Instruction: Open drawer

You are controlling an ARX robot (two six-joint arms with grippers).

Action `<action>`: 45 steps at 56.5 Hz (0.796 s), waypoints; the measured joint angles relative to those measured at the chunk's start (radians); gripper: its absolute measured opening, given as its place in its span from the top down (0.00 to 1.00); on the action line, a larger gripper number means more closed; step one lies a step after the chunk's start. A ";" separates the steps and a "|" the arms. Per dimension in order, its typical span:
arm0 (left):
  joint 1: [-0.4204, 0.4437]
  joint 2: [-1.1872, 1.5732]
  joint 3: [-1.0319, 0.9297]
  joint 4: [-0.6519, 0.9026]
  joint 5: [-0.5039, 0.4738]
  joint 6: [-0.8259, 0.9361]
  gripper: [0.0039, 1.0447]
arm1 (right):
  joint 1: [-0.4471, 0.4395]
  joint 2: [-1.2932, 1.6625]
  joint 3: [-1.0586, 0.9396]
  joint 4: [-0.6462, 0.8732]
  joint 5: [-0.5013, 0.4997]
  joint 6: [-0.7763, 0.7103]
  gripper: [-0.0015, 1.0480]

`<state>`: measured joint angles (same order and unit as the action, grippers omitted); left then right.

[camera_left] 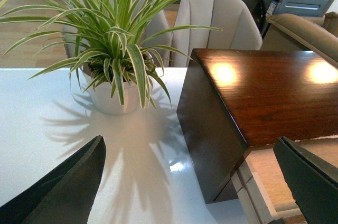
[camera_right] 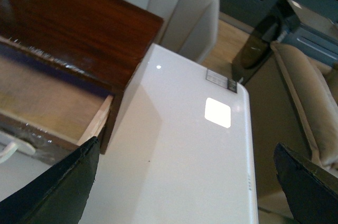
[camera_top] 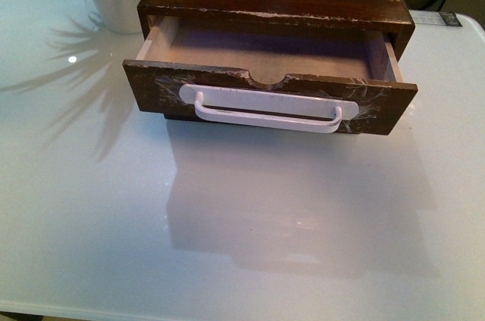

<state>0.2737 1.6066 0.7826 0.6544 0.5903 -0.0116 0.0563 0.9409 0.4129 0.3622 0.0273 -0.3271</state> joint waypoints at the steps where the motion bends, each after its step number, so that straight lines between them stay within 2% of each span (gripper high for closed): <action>1: -0.005 0.000 -0.010 0.026 -0.036 0.001 0.12 | 0.000 0.000 0.000 0.000 0.000 0.006 0.08; 3: -0.032 -0.013 -0.084 0.182 -0.228 0.001 0.22 | 0.000 0.001 -0.002 -0.003 0.001 0.022 0.08; 6: -0.063 -0.063 -0.192 0.290 -0.367 0.002 0.35 | -0.011 0.005 -0.012 0.024 -0.007 0.058 0.11; 8: -0.079 -0.105 -0.250 0.312 -0.399 0.002 0.44 | -0.035 0.000 -0.068 0.171 -0.027 0.140 0.20; 10: -0.093 -0.146 -0.301 0.323 -0.414 0.003 0.52 | -0.048 -0.016 -0.112 0.243 -0.024 0.212 0.28; 20: -0.154 -0.327 -0.501 0.334 -0.472 0.003 0.98 | -0.052 -0.140 -0.243 0.259 -0.026 0.307 0.72; 24: -0.168 -0.390 -0.549 0.324 -0.491 0.004 0.98 | -0.052 -0.190 -0.274 0.242 -0.027 0.312 0.90; 27: -0.177 -0.422 -0.573 0.313 -0.496 0.004 0.98 | -0.052 -0.214 -0.288 0.231 -0.027 0.312 0.98; 33: -0.200 -0.526 -0.635 0.267 -0.520 0.005 0.98 | -0.052 -0.293 -0.326 0.189 -0.027 0.316 0.98; 36: -0.245 -0.559 -0.664 0.266 -0.581 0.005 0.98 | -0.052 -0.323 -0.337 0.170 -0.027 0.316 0.98; 39: -0.263 -0.567 -0.690 0.296 -0.583 0.006 0.98 | -0.052 -0.352 -0.346 0.150 -0.027 0.316 0.98; 45: -0.270 -0.645 -0.732 0.236 -0.589 0.006 0.98 | -0.052 -0.417 -0.363 0.106 -0.027 0.316 0.98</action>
<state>0.0036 0.9615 0.0509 0.8902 0.0013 -0.0055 0.0040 0.5240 0.0498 0.4686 0.0006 -0.0113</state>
